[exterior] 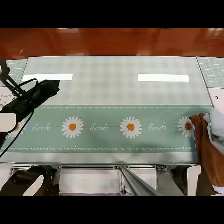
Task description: Fold the shirts.
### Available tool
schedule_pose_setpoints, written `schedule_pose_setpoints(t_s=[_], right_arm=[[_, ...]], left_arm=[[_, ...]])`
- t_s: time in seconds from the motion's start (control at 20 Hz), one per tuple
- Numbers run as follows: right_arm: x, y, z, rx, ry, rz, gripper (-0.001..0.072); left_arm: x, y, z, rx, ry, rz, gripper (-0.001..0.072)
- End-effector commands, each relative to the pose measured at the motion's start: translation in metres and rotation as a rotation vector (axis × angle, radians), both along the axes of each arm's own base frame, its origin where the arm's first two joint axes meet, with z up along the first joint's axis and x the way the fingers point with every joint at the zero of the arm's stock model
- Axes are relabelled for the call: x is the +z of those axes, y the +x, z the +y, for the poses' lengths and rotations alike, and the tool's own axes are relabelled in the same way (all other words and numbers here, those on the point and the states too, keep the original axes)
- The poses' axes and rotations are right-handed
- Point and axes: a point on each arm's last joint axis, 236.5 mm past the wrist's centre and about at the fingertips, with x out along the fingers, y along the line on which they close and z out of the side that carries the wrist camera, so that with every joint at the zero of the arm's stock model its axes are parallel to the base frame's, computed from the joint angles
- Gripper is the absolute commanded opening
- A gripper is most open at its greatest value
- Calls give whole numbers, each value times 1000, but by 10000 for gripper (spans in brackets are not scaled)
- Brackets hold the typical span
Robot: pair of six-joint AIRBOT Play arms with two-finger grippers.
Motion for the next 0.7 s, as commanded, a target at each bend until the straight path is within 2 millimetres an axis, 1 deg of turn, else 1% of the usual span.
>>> schedule_pose_setpoints(t_s=[0.0,0.05,0.1,0.15,0.25,0.4,0.45,0.5,0.55,0.6,0.65], right_arm=[[-38,-59,47,-86,103,209,30],[-41,-61,48,-87,108,217,124],[-41,-58,48,-82,112,205,367],[-42,-56,49,-78,120,200,409],[-44,-49,49,-58,149,179,409],[-44,-29,48,-14,204,113,408],[-39,-16,45,6,219,69,407],[-29,0,39,25,230,11,405],[-17,20,32,47,240,-65,390],[-1,44,25,64,253,-157,308],[20,76,18,101,262,-271,167]], left_arm=[[-28,12,3,18,15,56,18],[-37,14,2,18,18,79,18],[-44,15,2,18,22,99,18],[-49,17,2,17,24,111,18],[-48,21,1,11,34,110,18],[-31,28,-1,-7,58,68,18],[-25,30,-2,-14,62,56,18],[-17,32,-4,-24,69,44,18],[-8,36,-6,-34,74,28,18],[3,40,-8,-46,85,8,18],[16,44,-11,-64,95,-9,18]])
